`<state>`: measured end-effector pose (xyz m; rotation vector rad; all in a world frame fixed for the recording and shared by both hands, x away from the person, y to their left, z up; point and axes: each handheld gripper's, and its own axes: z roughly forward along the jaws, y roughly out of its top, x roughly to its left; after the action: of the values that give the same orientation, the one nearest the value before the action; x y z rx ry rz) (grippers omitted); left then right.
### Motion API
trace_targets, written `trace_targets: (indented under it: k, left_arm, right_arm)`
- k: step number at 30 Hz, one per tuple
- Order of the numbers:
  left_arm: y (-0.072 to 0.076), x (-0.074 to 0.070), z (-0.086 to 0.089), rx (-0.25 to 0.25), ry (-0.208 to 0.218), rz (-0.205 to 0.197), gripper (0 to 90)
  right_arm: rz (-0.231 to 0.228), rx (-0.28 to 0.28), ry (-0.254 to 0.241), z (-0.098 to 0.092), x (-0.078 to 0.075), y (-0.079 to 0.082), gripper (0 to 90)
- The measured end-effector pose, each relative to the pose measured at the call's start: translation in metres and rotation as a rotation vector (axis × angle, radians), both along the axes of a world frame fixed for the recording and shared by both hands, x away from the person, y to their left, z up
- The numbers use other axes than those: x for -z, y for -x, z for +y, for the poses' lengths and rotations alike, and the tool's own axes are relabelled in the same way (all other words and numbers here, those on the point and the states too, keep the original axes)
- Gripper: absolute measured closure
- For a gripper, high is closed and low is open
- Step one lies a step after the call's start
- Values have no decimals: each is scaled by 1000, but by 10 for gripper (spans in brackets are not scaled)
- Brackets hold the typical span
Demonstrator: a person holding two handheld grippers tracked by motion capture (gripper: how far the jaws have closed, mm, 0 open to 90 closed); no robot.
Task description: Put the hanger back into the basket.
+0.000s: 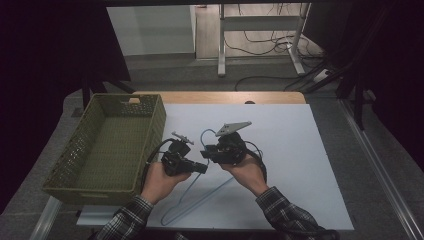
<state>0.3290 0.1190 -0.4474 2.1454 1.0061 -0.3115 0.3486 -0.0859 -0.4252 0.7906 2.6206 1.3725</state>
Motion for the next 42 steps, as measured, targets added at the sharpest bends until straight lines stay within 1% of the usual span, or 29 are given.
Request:
trace_targets:
  k: [2, 5, 8, 9, 13, 15, 19, 23, 30, 36, 40, 42]
  left_arm:
    - [-1, -5, 3, -8, -1, -11, 876]
    - [-2, -12, 9, -19, 13, -19, 875]
    - [-4, -20, 14, -34, 23, -30, 876]
    - [-4, -23, 15, -37, 19, -34, 875]
    - [-6, -34, 22, -50, 19, -51, 875]
    - [-7, -40, 26, -46, 17, -60, 875]
    - [-9, -51, 33, -57, 17, -80, 875]
    - [-10, -62, 39, -67, 9, -95, 875]
    - [-13, -86, 53, -99, -11, -128, 875]
    - [-13, -109, 72, -133, -30, -161, 875]
    - [-15, -121, 86, -153, -34, -177, 875]
    - [-15, -126, 94, -160, -46, -188, 875]
  right_arm:
    - [-6, 10, -8, -5, -5, 3, 609]
    - [-19, 22, -15, -15, -12, 7, 519]
    - [-14, 33, -28, -26, -17, 11, 429]
    - [-13, 38, -33, -30, -18, 13, 402]
    - [-8, 48, -49, -46, -21, 20, 296]
    - [-14, 53, -48, -54, -21, 23, 244]
    - [-28, 71, -45, -67, -20, 30, 170]
    - [-37, 89, -42, -78, -21, 36, 124]
    - [-48, 114, -7, -95, -19, 44, 40]
    - [-44, 142, -6, -113, -16, 50, 14]
    - [-29, 166, -2, -123, -11, 52, 7]
    - [-23, 176, 1, -127, -7, 52, 7]
